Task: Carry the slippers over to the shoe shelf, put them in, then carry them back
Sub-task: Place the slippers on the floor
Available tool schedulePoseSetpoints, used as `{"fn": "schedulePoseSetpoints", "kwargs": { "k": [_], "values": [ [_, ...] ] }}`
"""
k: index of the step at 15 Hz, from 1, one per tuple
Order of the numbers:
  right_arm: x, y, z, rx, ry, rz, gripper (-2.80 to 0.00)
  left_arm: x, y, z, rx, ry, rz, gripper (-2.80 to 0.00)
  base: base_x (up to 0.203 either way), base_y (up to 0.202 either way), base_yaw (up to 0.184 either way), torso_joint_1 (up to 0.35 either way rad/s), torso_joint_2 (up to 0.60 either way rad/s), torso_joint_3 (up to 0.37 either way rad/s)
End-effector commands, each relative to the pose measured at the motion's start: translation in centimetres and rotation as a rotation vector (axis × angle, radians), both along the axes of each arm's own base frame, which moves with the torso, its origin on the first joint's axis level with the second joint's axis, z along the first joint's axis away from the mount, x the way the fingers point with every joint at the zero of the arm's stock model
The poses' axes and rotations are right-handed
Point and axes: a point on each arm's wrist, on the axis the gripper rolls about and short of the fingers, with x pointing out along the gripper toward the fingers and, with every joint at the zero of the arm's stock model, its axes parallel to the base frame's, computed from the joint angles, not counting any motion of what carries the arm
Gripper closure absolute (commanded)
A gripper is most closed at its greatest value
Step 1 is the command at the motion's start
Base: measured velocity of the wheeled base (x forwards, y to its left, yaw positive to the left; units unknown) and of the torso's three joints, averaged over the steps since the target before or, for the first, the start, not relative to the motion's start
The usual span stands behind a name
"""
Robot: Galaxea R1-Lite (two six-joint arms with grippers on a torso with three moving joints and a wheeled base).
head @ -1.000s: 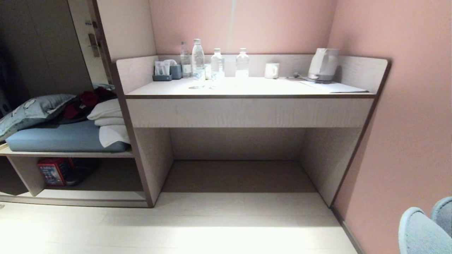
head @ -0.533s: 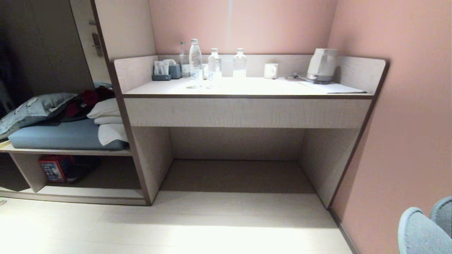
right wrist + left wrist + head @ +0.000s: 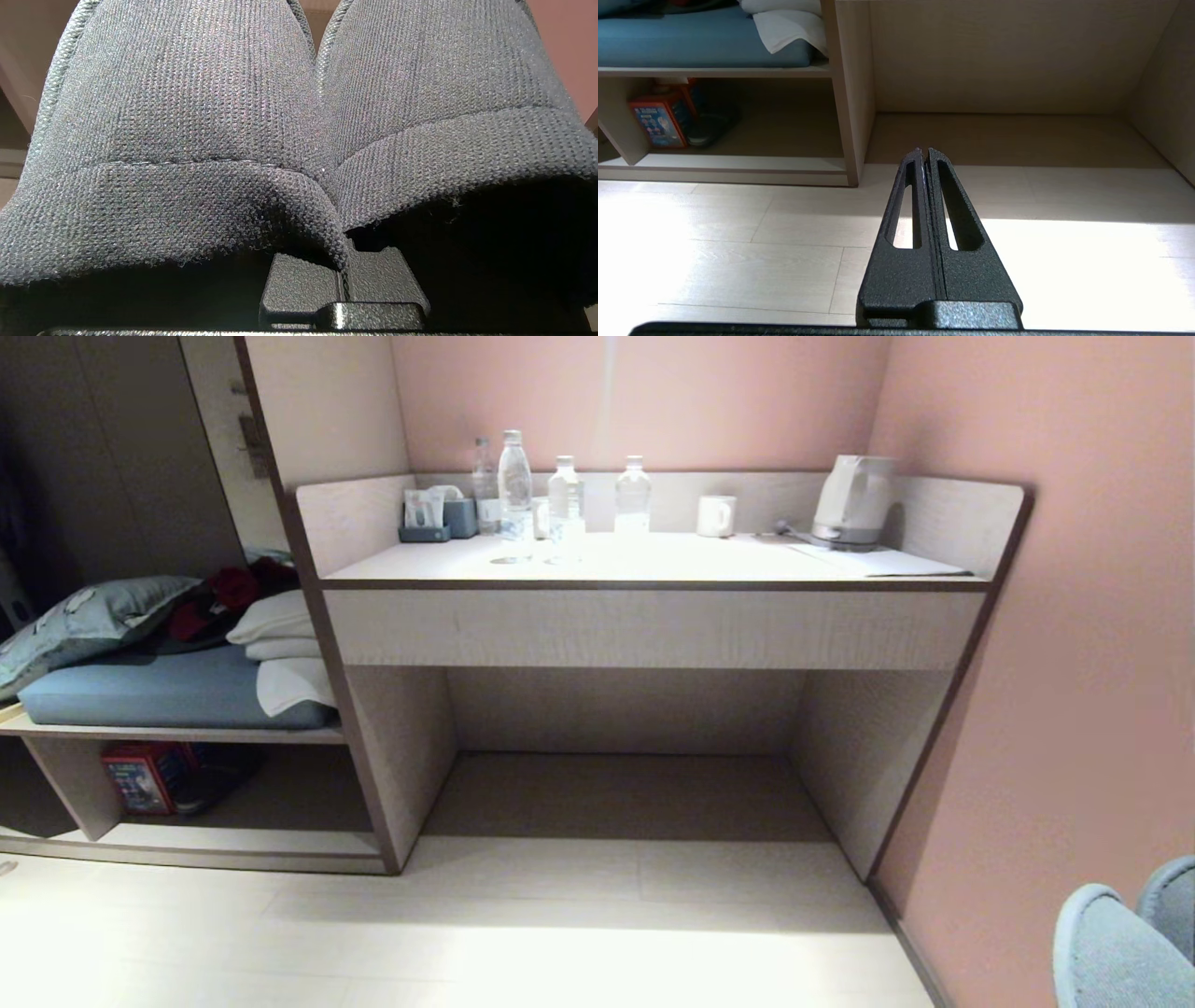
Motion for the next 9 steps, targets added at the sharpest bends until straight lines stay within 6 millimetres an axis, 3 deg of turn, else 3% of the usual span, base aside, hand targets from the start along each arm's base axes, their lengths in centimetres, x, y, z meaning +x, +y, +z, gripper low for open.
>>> {"fn": "schedulePoseSetpoints", "kwargs": {
  "k": [1,9],
  "values": [
    [0.02,0.00,-0.04,0.000,0.003,0.001,0.00,0.01,0.00,0.01,0.000,0.001,-0.001,0.00,0.000,0.000,0.000,0.002,0.00,-0.163],
    [0.02,0.00,-0.04,0.000,0.003,0.001,0.00,0.01,0.00,0.01,0.000,0.001,0.000,0.00,0.000,0.000,0.000,0.004,0.00,-0.192]
  ]
}}
